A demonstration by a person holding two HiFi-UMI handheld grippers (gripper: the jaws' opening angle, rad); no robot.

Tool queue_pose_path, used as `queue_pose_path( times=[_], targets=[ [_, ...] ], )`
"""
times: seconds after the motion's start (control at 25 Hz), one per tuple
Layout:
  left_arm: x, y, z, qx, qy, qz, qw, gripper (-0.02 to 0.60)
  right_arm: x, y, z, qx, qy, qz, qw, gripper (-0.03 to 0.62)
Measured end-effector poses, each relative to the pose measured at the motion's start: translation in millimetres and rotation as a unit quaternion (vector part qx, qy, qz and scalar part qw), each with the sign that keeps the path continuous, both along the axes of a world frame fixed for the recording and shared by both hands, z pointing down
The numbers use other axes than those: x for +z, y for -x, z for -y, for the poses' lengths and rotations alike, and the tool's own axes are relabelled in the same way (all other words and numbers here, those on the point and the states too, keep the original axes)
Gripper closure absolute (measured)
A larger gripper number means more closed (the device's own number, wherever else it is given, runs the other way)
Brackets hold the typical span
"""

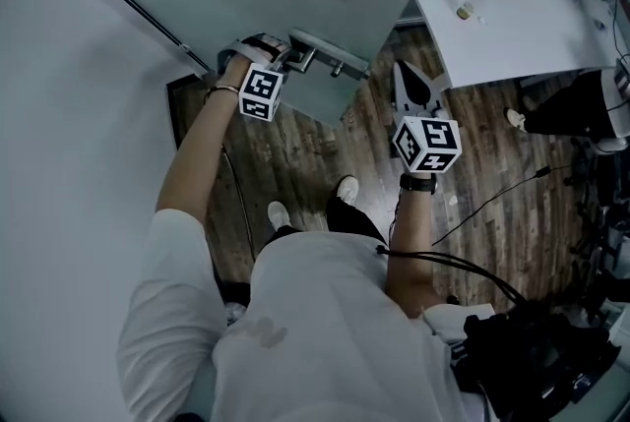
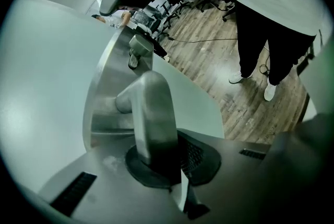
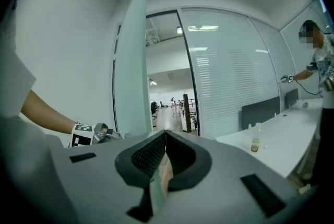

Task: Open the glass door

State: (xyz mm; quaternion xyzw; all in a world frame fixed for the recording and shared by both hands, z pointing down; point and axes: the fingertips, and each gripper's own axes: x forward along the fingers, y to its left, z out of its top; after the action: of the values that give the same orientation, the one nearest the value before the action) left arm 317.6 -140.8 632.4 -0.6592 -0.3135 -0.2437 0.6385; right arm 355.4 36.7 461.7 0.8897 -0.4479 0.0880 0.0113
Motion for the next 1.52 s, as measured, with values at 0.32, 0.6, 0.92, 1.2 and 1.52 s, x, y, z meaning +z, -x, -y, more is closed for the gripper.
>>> queue_pose_path(
  times=[0.32,0.6,0.92,1.2,1.52],
  targets=[
    [1,51,-2,0.03,-0.003,0.0,0.9995,0.578,-36,33,-2,-0.074,-0.015,-0.049,0.996,0.591],
    [0,87,1,0.049,-0.009,0.003,0.9987,0.578,-57,88,18,-0.229,-0.065,-0.042,0.97,0.591],
    [8,159,2,0.067,-0.026,0.019,0.9972,0.577,-58,182,25,-0.357,-0.084,-0.035,0.93,0.591],
    [27,208,12,0.073,-0.04,0.071,0.9939,0.552,-59,240,30,-0.439,-0.109,-0.029,0.892,0.555],
    [37,252,29,0.089,-0.054,0.127,0.9865,0.512,-51,292,67,-0.496,-0.056,-0.056,0.865,0.508]
  ],
)
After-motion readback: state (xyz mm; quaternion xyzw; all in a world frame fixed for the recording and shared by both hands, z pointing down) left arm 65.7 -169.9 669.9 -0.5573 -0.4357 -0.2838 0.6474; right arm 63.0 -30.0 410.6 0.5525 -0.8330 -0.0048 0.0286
